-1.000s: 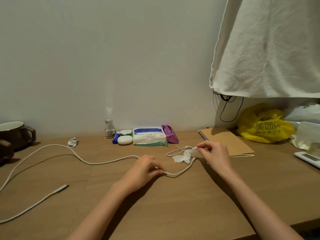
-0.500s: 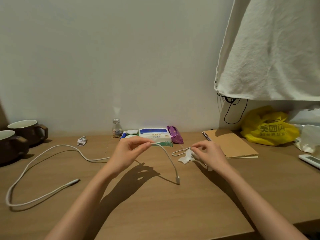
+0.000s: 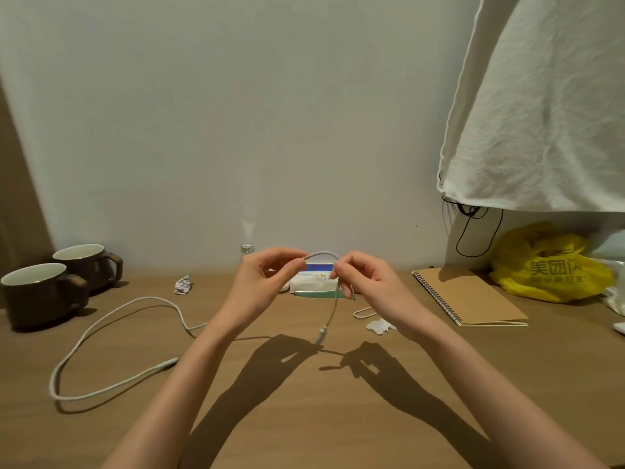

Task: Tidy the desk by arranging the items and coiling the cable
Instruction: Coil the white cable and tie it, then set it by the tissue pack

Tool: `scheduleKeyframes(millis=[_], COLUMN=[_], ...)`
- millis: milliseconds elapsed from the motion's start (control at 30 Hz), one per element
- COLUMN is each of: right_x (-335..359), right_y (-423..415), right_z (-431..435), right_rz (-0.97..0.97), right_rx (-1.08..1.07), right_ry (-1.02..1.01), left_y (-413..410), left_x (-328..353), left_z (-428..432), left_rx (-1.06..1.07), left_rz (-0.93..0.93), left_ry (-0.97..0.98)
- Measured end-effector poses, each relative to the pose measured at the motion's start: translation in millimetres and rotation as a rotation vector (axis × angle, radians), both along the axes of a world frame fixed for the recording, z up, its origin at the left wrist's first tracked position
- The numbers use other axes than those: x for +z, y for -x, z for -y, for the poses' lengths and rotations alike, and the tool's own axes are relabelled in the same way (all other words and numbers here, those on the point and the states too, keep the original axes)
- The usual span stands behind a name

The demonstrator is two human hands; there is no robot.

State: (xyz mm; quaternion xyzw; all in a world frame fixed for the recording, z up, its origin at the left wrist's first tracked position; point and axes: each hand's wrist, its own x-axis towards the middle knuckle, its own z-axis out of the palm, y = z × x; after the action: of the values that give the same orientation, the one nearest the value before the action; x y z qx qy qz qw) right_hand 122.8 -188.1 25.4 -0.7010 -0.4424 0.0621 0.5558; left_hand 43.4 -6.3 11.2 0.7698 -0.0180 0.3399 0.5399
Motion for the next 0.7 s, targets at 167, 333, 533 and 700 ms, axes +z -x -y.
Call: scheduleKeyframes(millis=[167,333,533,700], right_x=[2.7,-8.3,-18.4,-31.0], right_y=[-4.8,-12.6,-21.9,-33.6], right_z=[-16.9,-30.3,-43.8,-48.7], right_rz=[-0.059,-0.062,-0.156,-0.239], right_rx=[-0.042,-0.096,-0.126,-0.134], right_ry=[-0.048,-0.037,-0.069,-0.074], left_y=[1.5,-1.3,-4.7,-10.6], left_x=[-8.0,-11.7,-23.0,-28.7], left_z=[-4.1,-6.0,-7.1,-12.1], left_rx=[0.034,-0.028,-0.127,-0.154], left_rz=[-0.082,-0.185,-0.276,-0.356], left_ry=[0.089,0.09,0.047,-0.074])
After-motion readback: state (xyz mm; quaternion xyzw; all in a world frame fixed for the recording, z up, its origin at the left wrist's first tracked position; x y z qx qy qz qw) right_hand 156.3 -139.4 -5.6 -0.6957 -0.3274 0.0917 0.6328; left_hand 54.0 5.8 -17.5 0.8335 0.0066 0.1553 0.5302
